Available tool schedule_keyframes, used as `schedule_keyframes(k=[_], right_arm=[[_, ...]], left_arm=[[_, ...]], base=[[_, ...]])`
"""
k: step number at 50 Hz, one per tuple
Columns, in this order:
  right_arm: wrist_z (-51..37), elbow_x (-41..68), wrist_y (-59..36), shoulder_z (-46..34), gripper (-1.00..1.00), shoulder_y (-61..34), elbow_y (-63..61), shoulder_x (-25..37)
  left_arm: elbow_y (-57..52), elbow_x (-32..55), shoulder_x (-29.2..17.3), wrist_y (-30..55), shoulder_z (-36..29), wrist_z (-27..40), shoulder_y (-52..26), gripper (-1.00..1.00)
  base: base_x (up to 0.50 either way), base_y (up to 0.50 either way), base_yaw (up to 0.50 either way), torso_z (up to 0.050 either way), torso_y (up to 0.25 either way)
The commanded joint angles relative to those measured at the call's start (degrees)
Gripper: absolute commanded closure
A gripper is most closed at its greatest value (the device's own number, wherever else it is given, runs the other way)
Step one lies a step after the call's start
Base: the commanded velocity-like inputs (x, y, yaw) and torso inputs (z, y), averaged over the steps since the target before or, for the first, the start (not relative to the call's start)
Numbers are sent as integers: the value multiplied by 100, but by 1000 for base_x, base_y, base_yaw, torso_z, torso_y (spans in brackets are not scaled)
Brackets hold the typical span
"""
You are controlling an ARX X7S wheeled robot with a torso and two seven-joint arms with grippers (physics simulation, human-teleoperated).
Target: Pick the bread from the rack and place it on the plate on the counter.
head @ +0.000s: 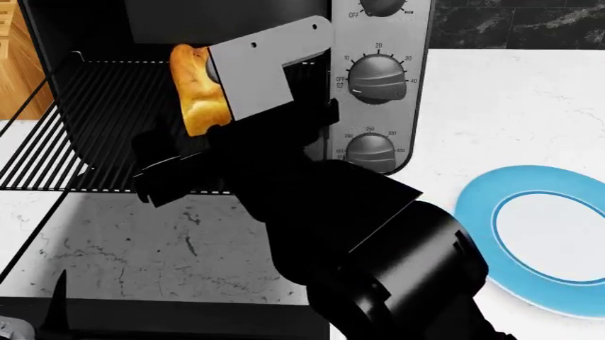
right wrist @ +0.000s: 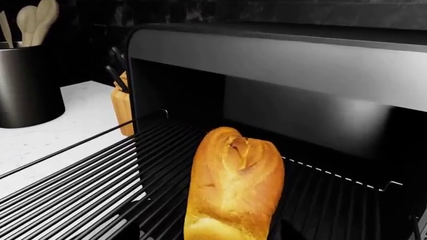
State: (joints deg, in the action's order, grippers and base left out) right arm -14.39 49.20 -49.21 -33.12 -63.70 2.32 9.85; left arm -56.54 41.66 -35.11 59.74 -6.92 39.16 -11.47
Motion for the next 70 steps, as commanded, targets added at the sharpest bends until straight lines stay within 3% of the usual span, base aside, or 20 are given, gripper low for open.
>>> schedule_keyframes(k=[1, 56, 57, 70], right_arm=[[176, -196, 181, 59, -100, -66, 309, -181], [529, -424, 738, -354, -100, -266, 1488, -438], [529, -424, 738, -354, 100, -266, 1488, -438], [377, -287, 684, -337, 100, -217, 1187, -376]], left_arm=[[77, -11, 77, -96, 140, -83, -69, -100], [83, 133, -114, -306, 30, 93, 16, -100], [80, 141, -116, -303, 30, 101, 13, -100], [169, 156, -130, -359, -29, 97, -63, -100]], base=[[0, 0, 0, 0, 0], [0, 0, 0, 0, 0], [0, 0, 0, 0, 0], [0, 0, 0, 0, 0]])
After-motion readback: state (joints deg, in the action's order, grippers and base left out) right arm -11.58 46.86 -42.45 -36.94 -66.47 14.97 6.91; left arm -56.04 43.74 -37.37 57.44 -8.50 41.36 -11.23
